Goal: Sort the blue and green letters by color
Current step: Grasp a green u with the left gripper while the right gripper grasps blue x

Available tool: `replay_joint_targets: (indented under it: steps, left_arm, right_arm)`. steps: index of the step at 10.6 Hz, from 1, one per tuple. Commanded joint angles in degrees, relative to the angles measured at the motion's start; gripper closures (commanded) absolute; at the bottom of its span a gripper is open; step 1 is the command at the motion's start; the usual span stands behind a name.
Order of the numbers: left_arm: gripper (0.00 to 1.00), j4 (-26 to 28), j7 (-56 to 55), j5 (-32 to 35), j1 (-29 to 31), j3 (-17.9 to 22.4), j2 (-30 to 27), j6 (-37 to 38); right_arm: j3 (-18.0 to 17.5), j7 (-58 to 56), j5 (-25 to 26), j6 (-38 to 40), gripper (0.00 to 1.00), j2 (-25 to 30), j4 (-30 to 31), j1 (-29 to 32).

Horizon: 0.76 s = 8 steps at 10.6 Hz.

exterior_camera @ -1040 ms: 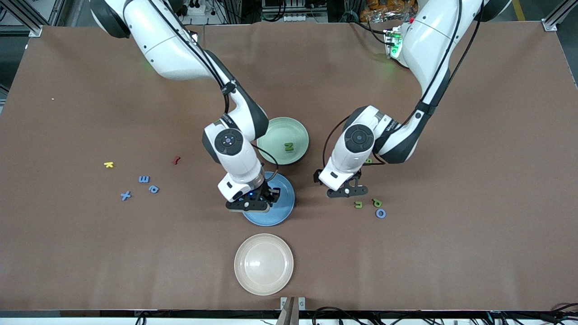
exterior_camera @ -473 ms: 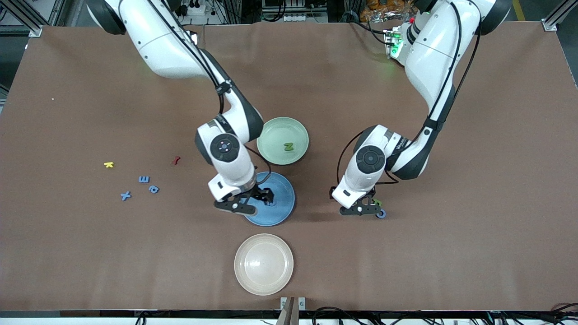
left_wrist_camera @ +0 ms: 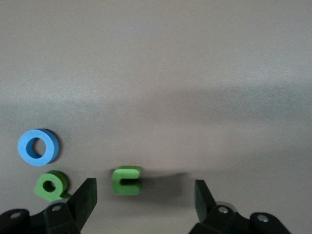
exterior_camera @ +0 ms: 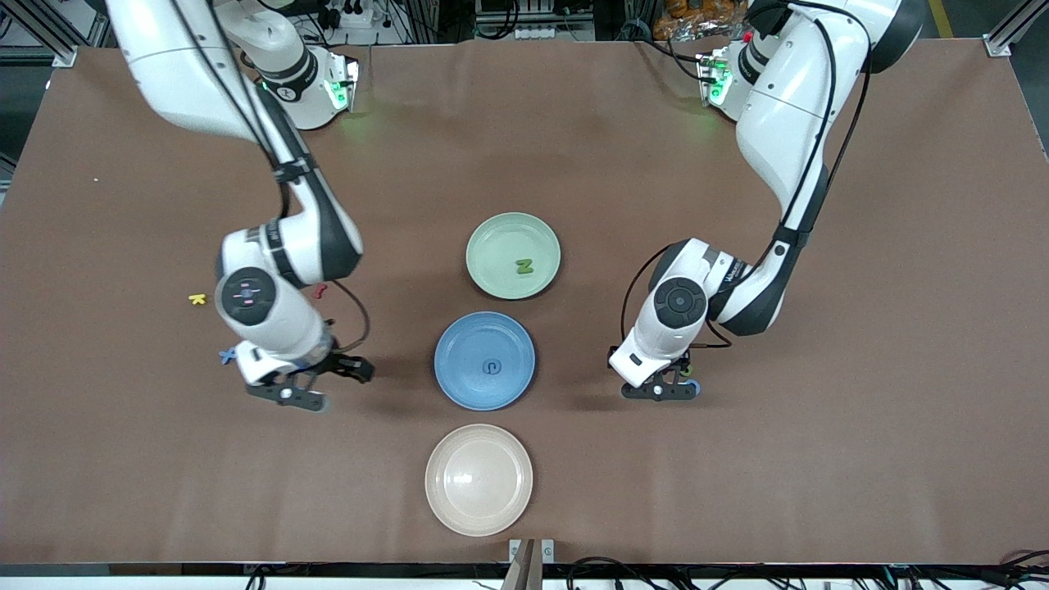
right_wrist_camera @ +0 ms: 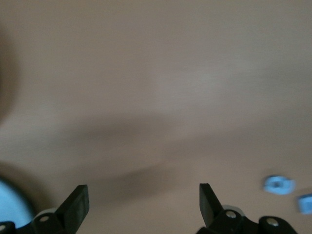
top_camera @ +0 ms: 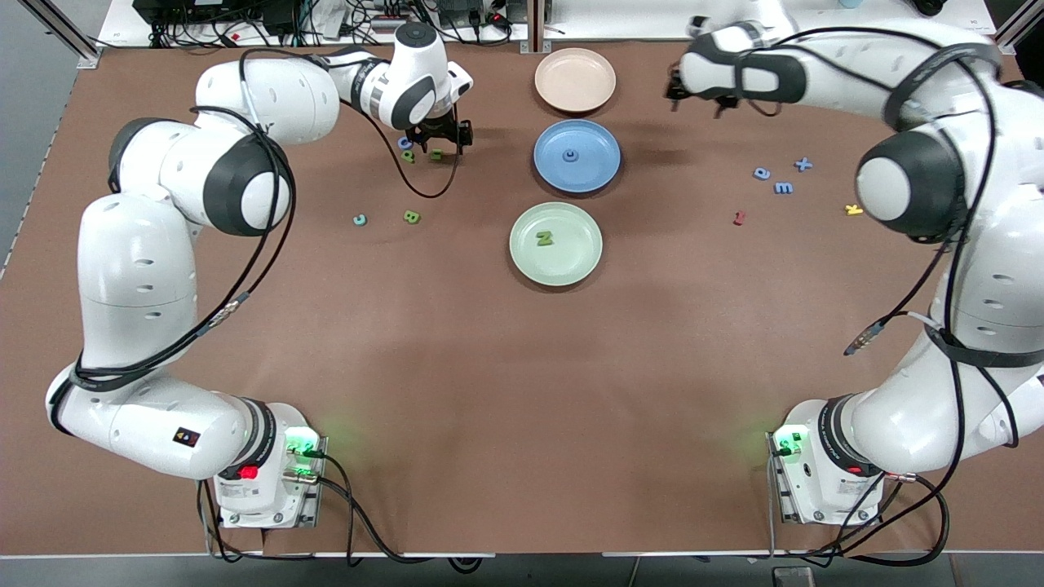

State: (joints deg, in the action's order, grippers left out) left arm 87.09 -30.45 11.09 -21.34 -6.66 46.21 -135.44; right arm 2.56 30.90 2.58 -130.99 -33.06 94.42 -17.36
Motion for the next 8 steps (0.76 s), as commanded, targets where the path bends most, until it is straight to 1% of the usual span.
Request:
replay_joint_targets:
  steps: [1, 3, 4, 6, 7, 8]
  left_arm:
    - [0.13, -1.3, 2.1, 1.3, 0.1, 0.6, 1.2, 0.4]
    - [0.21, -1.3, 3.6, 1.2, 0.6, 0.5, 1.9, 0.4]
    - [0.22, -1.4, 3.7, 1.2, 0.6, 0.5, 2.1, 0.4]
    - [0.53, -1.4, 3.8, 1.0, 0.9, 0.5, 2.2, 0.4]
    - [0.74, -1.4, 3.7, 0.8, 0.9, 0.5, 2.0, 0.4]
    - [0.99, -1.4, 3.6, 0.7, 0.8, 0.5, 1.9, 0.4]
  right_arm:
    - [-1.0, -5.0, 1.1, -0.7, 0.0, 4.7, 5.7, 9.3]
    - [-1.0, -12.8, 1.2, -0.9, 0.0, 6.0, 7.4, 16.0]
    - [-1.0, -16.7, 1.2, -1.4, 0.0, 5.7, 7.4, 18.7]
    - [-1.0, -25.8, 1.1, -4.4, 0.0, 5.2, 9.4, 21.0]
    - [-1.0, -32.2, 0.9, -6.6, 0.0, 5.2, 11.2, 22.1]
    - [-1.0, -37.4, 0.8, -7.4, 0.0, 5.2, 12.5, 22.9]
